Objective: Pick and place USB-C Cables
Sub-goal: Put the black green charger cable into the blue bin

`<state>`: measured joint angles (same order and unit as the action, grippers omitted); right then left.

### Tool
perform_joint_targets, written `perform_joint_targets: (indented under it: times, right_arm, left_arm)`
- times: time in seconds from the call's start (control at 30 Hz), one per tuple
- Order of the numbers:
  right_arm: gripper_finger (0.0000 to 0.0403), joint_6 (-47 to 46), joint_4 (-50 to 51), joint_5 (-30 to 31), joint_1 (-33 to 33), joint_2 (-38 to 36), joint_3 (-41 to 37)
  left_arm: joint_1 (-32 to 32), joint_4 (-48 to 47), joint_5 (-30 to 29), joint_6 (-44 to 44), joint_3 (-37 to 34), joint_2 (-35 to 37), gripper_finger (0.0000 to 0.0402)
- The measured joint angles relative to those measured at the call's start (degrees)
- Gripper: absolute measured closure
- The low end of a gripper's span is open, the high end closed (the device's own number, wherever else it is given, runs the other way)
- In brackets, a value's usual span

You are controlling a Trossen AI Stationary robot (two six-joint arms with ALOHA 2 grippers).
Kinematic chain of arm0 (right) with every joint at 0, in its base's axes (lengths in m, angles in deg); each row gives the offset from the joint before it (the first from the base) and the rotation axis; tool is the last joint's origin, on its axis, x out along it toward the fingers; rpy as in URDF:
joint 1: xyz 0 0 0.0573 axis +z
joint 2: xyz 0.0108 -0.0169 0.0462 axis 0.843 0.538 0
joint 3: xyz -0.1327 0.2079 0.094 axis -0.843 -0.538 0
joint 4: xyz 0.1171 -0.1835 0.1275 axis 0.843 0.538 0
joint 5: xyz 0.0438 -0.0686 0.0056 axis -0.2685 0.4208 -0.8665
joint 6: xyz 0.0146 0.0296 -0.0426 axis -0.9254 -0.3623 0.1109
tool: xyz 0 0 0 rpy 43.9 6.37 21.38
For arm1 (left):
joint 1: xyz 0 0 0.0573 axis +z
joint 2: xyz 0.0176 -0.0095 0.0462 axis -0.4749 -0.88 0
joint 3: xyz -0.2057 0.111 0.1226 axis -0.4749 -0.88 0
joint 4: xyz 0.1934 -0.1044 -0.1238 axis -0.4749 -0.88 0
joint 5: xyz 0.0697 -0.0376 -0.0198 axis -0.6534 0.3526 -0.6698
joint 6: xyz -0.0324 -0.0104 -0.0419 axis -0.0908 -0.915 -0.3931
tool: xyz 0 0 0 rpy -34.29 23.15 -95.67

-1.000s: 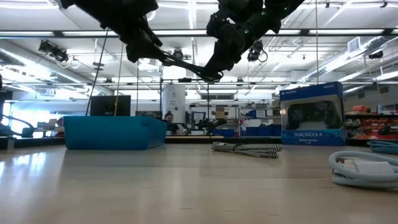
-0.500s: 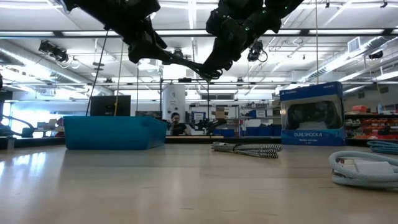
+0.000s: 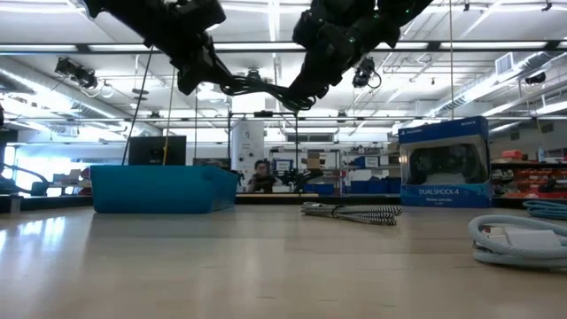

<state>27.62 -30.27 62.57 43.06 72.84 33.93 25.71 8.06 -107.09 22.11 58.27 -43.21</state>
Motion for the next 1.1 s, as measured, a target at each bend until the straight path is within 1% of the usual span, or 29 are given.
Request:
perform_joint_targets:
  times: [0.23,0.43,0.53,0.63,0.7,0.83,0.93,1.1]
  right_arm:
    - [0.0334,0.3,-4.8,0.1,0.0,0.0,0.0]
    - [0.0327,0.7,-6.3,0.1,0.0,0.0,0.0]
    - [0.0322,0.8,-3.9,-0.3,0.0,0.0,0.0]
    - [0.0316,1.4,1.5,-0.6,0.2,0.0,0.0]
    - [0.0313,1.8,4.3,-0.7,0.3,0.0,0.0]
    - [0.0312,1.7,5.7,-0.5,0.2,0.0,0.0]
    - [0.0312,1.7,5.7,-0.3,0.2,0.0,0.0]
    - [0.0312,1.5,5.8,-0.2,0.2,-0.1,0.0]
  left_arm:
    - [0.3,-4.8,-5.5,-1.1,0.0,0.0,0.0387]
    - [0.3,-11.5,-7.2,-8.7,0.0,0.0,0.0387]
    - [0.3,-15.3,-9.6,-13.4,0.0,0.0,0.0387]
    - [0.4,-20.8,-13.1,-20.4,0.0,0.0,0.0387]
    - [0.9,-24.5,-14.2,-24.8,0.0,0.0,0.0387]
    - [3.5,-29.5,-11.7,-34.2,0.0,0.0,0.0387]
    - [6.4,-35.4,-9.7,-44.1,0.0,0.0,0.0387]
    - [11.2,-46.1,-3.2,-58.4,0.0,0.0,0.0387]
